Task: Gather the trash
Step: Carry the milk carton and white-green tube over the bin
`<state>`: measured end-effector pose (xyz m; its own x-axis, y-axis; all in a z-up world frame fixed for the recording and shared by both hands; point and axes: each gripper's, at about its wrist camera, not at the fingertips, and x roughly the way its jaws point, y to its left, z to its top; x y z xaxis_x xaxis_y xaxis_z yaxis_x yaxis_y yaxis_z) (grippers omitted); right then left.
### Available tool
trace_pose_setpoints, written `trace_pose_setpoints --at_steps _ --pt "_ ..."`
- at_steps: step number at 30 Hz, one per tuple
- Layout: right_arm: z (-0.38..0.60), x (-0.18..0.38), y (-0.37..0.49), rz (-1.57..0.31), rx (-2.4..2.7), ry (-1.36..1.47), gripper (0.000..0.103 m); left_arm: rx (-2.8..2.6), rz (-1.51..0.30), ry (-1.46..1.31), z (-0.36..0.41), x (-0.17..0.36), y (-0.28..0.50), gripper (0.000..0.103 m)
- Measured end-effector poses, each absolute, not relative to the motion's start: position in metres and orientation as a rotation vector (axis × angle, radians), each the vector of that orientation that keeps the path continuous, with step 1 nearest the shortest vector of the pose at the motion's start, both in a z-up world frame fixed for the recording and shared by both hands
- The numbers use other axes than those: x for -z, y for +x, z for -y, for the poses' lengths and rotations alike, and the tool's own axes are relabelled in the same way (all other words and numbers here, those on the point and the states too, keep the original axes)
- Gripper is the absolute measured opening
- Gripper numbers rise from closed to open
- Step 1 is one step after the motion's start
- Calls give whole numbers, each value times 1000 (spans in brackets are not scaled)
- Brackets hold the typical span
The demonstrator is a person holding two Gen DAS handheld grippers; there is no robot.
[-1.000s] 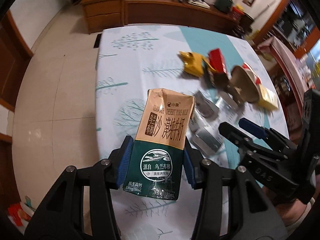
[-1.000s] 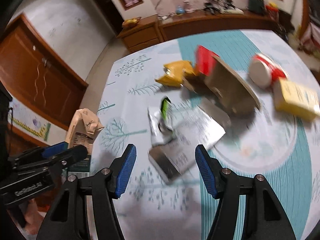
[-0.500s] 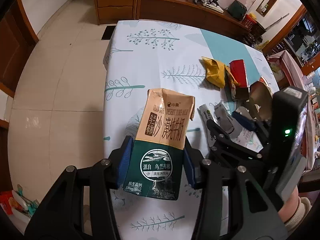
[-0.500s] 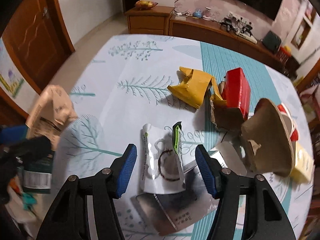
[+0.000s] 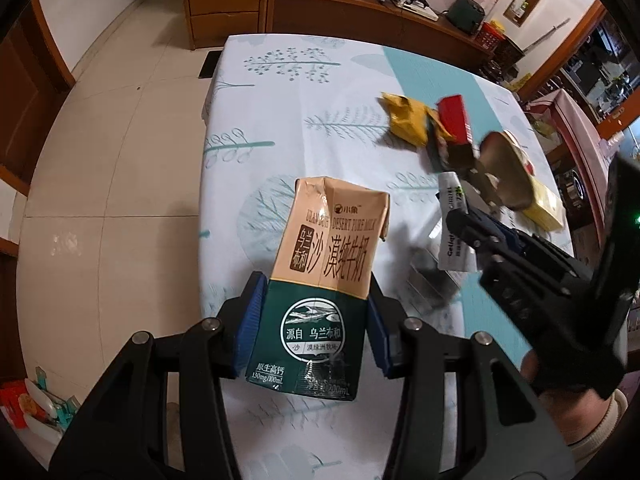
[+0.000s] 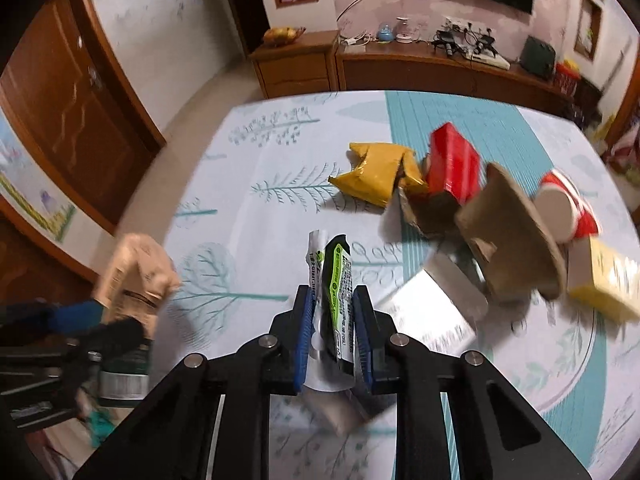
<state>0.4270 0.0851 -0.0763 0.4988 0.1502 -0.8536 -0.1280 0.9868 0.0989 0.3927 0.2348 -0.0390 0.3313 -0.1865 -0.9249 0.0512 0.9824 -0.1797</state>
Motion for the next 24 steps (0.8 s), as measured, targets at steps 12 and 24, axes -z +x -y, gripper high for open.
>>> trace_pose_setpoints --at_steps 12,24 --pt "0 26 285 -1043 -216 277 19 237 -1185 -78 -164 -5 279 44" --pt "92 8 103 -1073 -297 247 17 249 -1183 -83 -67 -16 121 44"
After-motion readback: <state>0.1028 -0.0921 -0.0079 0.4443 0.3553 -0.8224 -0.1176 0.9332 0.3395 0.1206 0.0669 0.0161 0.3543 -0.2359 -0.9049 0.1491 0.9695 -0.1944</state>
